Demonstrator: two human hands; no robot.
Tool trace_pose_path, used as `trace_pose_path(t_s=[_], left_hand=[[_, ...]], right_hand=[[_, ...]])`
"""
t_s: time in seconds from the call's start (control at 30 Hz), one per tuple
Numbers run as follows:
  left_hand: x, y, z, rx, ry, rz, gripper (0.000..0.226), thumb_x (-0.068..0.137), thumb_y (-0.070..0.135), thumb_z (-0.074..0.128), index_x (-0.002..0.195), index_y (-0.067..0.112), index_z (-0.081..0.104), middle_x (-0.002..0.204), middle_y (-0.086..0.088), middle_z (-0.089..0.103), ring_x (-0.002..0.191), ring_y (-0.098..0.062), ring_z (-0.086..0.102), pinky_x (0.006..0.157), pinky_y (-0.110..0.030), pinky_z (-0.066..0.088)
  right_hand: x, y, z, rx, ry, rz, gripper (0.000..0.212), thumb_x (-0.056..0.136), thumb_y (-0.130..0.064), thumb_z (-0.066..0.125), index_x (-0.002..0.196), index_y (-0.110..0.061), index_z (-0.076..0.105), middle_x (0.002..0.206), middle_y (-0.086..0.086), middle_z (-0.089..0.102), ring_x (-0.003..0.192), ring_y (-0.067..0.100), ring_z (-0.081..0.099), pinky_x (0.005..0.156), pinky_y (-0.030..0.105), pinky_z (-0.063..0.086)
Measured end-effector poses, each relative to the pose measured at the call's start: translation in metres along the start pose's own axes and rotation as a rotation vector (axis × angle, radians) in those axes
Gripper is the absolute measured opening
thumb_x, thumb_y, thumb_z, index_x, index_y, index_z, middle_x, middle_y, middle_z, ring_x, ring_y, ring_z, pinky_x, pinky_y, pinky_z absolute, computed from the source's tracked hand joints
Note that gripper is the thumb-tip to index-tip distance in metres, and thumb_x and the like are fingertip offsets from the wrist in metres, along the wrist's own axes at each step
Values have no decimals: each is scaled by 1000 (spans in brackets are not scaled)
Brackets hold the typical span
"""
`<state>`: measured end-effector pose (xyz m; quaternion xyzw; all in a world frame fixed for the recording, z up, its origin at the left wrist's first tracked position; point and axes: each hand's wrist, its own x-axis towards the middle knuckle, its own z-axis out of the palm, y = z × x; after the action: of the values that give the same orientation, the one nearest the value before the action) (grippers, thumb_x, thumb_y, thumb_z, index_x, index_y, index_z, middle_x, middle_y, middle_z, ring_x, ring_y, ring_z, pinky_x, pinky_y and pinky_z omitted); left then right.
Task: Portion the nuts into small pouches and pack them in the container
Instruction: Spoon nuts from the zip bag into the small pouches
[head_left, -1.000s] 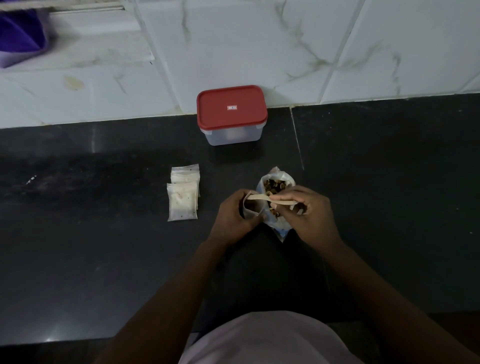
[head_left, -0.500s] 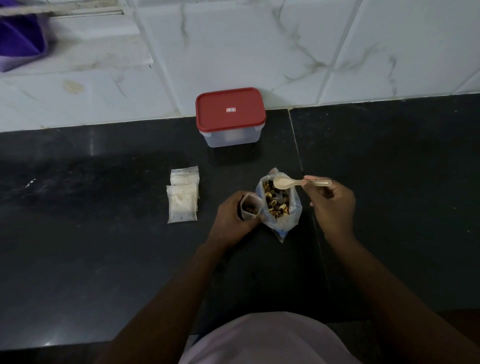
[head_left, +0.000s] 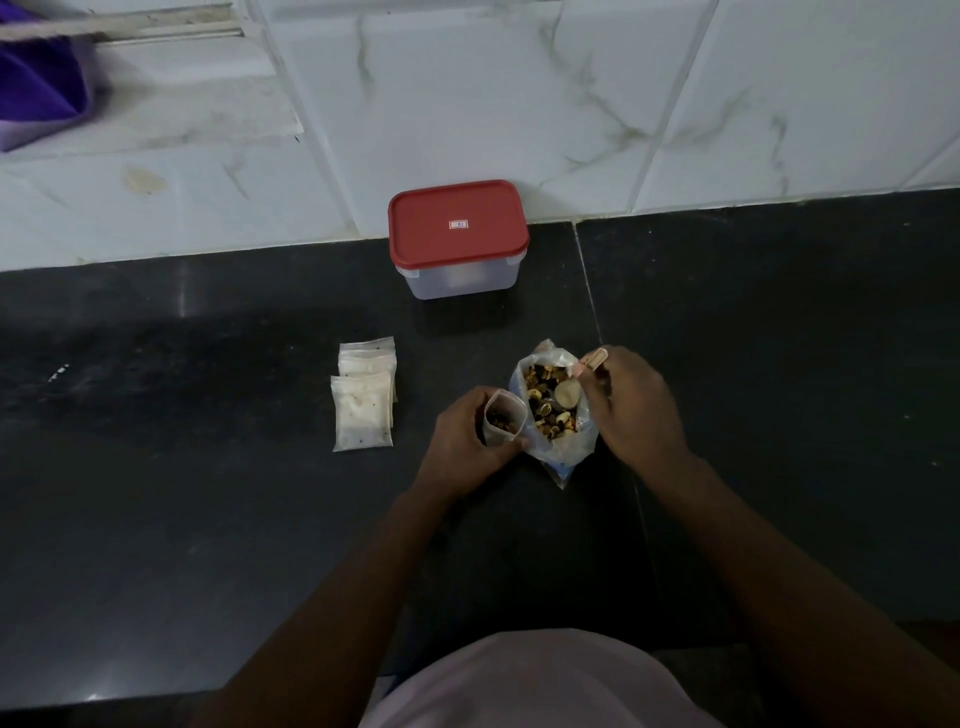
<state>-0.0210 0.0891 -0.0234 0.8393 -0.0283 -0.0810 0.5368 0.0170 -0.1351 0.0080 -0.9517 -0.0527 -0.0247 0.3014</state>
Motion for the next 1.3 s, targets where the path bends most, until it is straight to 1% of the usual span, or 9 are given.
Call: trace_pose_path(t_s=[0.1, 0.2, 0.27, 0.47, 0.63, 0.77, 1.0, 1.17, 1.3], left_hand=[[0, -1, 0, 10, 2, -1, 41, 79, 23, 86, 114, 27, 64, 110, 13, 68, 104, 0, 65, 86, -17, 55], [0, -2, 0, 15, -6, -1, 43, 80, 23, 86, 116, 27, 63, 112, 13, 67, 106, 1, 64, 87, -15, 53], [0, -2, 0, 17, -9, -6, 43, 80, 23, 85, 116, 28, 63, 113, 14, 67, 106, 1, 64, 86, -13, 52], [1, -2, -1, 12, -22, -21, 42, 79, 24, 86, 112, 30, 62, 111, 13, 67, 104, 1, 65, 85, -13, 53], [1, -4, -1, 31, -17, -9, 42, 78, 24, 86, 114, 26, 64, 110, 13, 68, 104, 1, 65, 85, -15, 54], [2, -5, 1, 37, -9, -9, 42, 78, 24, 86, 113, 25, 64, 109, 13, 68, 103, 0, 65, 85, -18, 56], [0, -5, 2, 18, -27, -17, 40, 79, 25, 85, 114, 22, 65, 109, 12, 69, 102, 1, 66, 86, -17, 55], [1, -4, 4, 27, -26, -28, 39, 80, 25, 85, 114, 22, 65, 110, 11, 69, 102, 0, 66, 87, -19, 55], [0, -4, 6, 23, -20, -32, 36, 82, 25, 84, 113, 23, 66, 109, 11, 69, 101, 2, 65, 86, -17, 55]], right_hand=[[0, -1, 2, 89, -12, 83, 16, 103, -32, 57, 106, -19, 65, 91, -7, 63, 82, 4, 62, 71, 26, 54], [1, -1, -1, 199, 43, 182, 15, 102, -27, 60, 108, -15, 69, 94, -4, 68, 82, 3, 64, 68, 17, 48], [1, 0, -4, 169, 62, 132, 15, 102, -26, 60, 108, -15, 68, 96, -4, 67, 84, 2, 62, 69, 15, 46], [-1, 3, -1, 16, -23, -33, 19, 103, -35, 53, 104, -19, 64, 92, -5, 63, 84, 8, 61, 73, 32, 55], [-2, -3, 4, 140, -6, 114, 17, 102, -29, 59, 106, -15, 68, 91, -4, 67, 83, 6, 64, 71, 24, 53], [-3, -5, 5, 59, -20, 94, 15, 103, -30, 58, 101, -17, 66, 85, -6, 64, 76, 3, 61, 66, 20, 48], [0, -2, 9, 304, -42, 399, 18, 99, -31, 63, 100, -16, 72, 84, -2, 72, 79, 11, 70, 77, 40, 59], [-4, -10, 12, 253, -44, 402, 15, 100, -30, 62, 99, -19, 72, 83, -5, 72, 74, 6, 67, 65, 26, 51], [-1, -5, 10, 506, -46, 642, 18, 98, -24, 63, 87, -18, 76, 82, -2, 75, 79, 11, 69, 69, 25, 49]])
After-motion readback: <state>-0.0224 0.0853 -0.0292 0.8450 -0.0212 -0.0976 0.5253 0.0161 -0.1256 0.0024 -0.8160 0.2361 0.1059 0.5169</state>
